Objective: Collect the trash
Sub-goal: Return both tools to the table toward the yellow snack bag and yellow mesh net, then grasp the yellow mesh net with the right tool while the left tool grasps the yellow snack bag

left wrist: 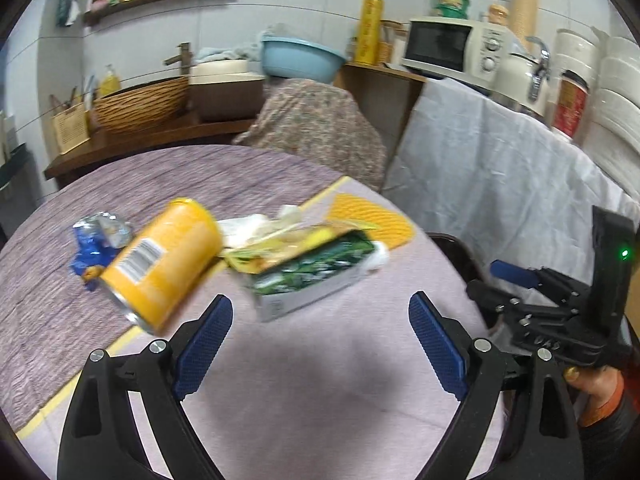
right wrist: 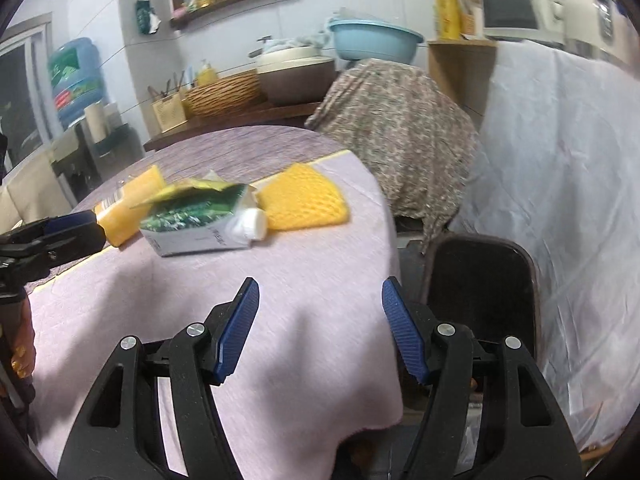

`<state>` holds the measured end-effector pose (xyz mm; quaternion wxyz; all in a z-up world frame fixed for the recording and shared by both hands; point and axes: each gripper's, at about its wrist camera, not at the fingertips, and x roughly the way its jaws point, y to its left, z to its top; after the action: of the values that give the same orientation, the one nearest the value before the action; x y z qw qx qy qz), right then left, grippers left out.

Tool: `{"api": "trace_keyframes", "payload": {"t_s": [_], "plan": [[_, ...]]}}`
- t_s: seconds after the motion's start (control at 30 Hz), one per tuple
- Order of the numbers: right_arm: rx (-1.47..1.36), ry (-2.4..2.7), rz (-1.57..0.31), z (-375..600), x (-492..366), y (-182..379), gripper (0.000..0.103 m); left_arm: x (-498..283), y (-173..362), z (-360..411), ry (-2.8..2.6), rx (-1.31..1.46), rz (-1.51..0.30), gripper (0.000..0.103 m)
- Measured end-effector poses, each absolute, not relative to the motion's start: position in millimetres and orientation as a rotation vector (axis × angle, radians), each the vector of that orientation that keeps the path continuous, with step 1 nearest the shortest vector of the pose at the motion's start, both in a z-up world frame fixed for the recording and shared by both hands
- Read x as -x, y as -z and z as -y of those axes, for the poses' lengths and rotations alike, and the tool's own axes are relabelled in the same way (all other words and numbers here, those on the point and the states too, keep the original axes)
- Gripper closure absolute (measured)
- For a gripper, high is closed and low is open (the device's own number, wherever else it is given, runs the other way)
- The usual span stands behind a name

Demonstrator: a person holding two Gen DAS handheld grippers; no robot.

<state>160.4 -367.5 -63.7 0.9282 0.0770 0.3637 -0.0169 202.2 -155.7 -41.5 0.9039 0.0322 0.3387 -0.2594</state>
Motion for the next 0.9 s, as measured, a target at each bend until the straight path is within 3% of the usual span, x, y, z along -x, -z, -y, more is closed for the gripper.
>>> {"api": "trace_keyframes", "payload": {"t_s": [0.47,0.67,0.9], "plan": [[-0.23,0.038,-0.852,374,-250,74,0.039,-241,47,166,0.562,-0.317,-0.692,0.036],[-0.226,0.031,-0.876,372,-268,81,0.039,-260,55,180,0.562,-0.416,-0.731,0.051],[-0.344,0.034,-0.919,385,-294,99,0.039,-265,55,180,0.569,-0.399,-0.753,0.081]]}}
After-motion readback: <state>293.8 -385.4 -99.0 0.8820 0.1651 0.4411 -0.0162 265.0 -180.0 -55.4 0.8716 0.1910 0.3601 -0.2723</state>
